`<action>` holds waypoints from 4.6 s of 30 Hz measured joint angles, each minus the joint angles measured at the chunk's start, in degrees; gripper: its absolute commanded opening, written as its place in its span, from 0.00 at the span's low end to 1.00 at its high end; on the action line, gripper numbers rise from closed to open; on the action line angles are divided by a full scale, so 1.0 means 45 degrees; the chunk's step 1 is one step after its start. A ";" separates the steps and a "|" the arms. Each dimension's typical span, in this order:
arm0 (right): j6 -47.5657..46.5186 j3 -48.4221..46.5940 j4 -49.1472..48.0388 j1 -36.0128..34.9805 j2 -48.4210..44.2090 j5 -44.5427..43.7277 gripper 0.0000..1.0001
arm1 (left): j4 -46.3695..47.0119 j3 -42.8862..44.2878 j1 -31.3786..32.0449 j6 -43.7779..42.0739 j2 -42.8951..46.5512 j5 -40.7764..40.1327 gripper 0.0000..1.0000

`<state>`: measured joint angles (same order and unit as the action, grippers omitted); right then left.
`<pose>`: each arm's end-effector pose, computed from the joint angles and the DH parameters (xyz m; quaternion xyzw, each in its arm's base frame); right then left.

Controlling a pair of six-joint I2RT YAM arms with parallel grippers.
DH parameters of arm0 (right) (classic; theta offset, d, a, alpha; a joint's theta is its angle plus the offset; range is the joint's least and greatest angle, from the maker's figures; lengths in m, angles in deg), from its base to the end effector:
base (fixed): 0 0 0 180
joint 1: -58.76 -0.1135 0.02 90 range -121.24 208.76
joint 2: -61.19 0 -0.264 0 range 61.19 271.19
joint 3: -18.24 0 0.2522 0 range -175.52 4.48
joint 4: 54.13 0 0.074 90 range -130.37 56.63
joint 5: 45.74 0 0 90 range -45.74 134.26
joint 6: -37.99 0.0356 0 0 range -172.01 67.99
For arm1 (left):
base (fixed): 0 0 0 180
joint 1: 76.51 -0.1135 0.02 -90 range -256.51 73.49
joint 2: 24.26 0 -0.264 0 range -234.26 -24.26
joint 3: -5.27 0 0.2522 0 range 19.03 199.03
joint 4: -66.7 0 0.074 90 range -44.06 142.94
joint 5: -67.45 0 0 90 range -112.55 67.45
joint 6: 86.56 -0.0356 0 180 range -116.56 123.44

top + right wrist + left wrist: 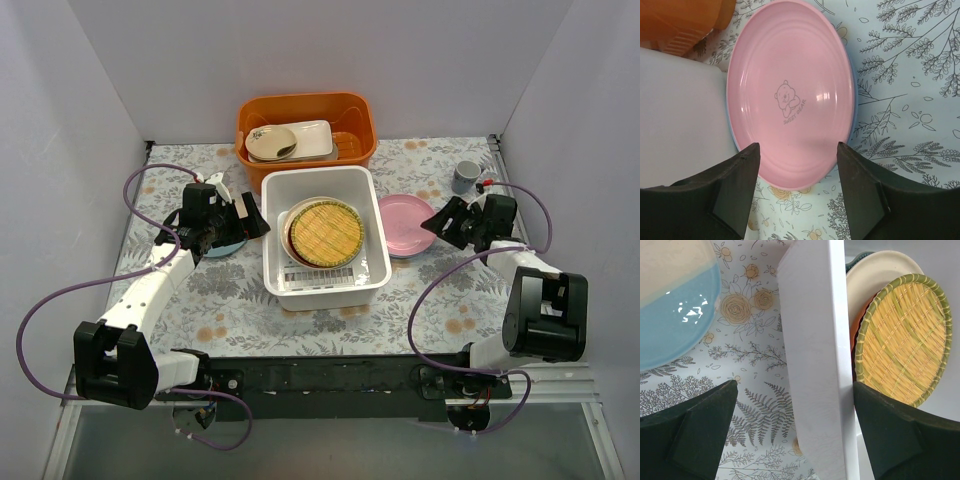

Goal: Place the plates into the plastic bin on the countertop
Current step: Pick up the plate at the center of the board.

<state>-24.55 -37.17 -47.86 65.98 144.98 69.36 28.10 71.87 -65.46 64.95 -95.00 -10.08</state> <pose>0.3002 -0.0228 0.1957 0.1613 0.8552 0.2691 0.4125 0.2580 -0.0582 0.2707 -0.3488 0.8424 -0.3160 0.2623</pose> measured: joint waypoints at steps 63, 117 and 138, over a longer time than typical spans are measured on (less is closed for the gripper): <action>-0.0554 0.0481 0.0219 0.0359 0.0559 -0.1030 0.22 | 0.0000 0.0000 0.0000 0.0005 -0.0019 0.0010 0.98; 0.1302 0.2351 -0.2365 0.3050 -0.2074 0.2191 0.01 | 0.0034 -0.0039 -0.0005 0.0000 -0.0019 0.0199 0.98; 0.1545 0.1928 -0.1894 0.3060 -0.3322 0.2662 0.01 | 0.0121 -0.0146 -0.0005 0.0000 -0.0015 0.0214 0.98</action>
<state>-17.60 -28.49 -56.38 79.75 130.03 81.34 28.65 71.21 -65.48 64.95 -95.06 -9.12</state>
